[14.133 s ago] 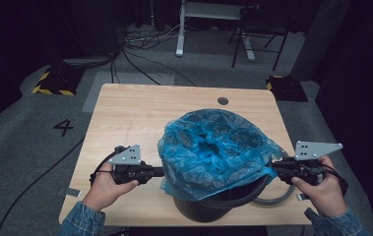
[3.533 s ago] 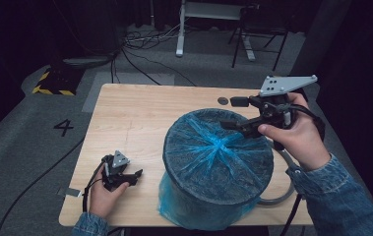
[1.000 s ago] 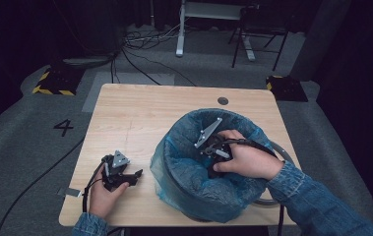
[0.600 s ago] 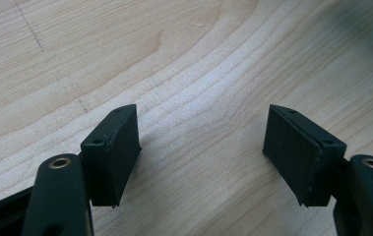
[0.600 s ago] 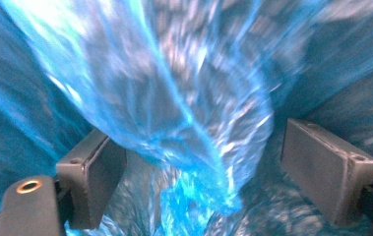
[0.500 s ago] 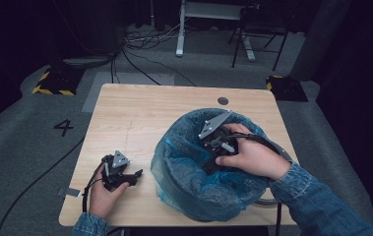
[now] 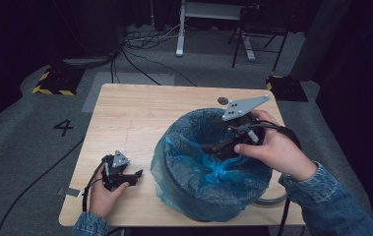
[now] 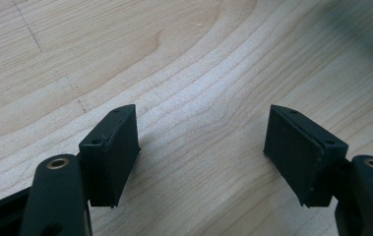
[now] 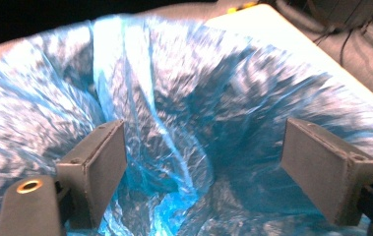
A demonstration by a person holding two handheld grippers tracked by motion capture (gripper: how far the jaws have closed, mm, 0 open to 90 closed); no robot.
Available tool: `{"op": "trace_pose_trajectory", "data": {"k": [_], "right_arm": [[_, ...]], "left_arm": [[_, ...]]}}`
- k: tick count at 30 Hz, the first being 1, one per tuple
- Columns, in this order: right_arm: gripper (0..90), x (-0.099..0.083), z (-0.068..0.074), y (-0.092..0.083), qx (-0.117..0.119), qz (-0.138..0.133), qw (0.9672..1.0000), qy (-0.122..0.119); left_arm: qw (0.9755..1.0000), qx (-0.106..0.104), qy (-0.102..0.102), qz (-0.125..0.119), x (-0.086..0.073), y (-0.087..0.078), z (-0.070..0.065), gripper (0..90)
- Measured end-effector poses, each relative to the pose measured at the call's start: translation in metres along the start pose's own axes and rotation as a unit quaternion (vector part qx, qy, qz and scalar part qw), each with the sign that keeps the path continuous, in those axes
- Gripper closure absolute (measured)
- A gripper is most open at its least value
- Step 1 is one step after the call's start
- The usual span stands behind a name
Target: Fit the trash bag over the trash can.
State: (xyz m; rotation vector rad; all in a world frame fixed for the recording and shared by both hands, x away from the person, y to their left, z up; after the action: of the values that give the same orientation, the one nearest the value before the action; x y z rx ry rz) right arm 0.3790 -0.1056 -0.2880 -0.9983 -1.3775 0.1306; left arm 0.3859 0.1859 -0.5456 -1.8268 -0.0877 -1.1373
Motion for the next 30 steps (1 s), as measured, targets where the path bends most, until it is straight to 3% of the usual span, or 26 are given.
{"op": "trace_pose_trajectory", "data": {"k": [5,10,30], "right_arm": [[17.4,0.004,-0.007,-0.022,-0.012,-0.036,0.9992,0.014],[16.6,0.000,-0.017,-0.043,-0.024,-0.052,0.9982,0.019],[16.6,-0.041,-0.061,-0.088,-0.077,-0.059,0.9935,0.059]], "left_arm": [[1.0000,0.000,0.001,0.000,0.000,0.000,0.000,28.7],[1.0000,0.000,0.001,0.000,0.000,0.000,0.000,28.5],[1.0000,-0.001,0.002,0.001,0.000,0.000,0.000,28.2]]}}
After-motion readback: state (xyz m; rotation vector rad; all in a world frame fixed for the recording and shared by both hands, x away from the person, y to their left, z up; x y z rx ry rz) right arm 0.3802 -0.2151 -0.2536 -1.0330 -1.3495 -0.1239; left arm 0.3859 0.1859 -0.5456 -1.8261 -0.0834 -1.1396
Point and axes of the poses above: each handheld gripper's, and its own axes: y roughly forward along the jaws, x roughly out of its top, z roughly to its left, the point moved 6 cm from there along y, roughly forward along the jaws, and after that the axes turned 9 degrees about -x, right-handed, at the moved point
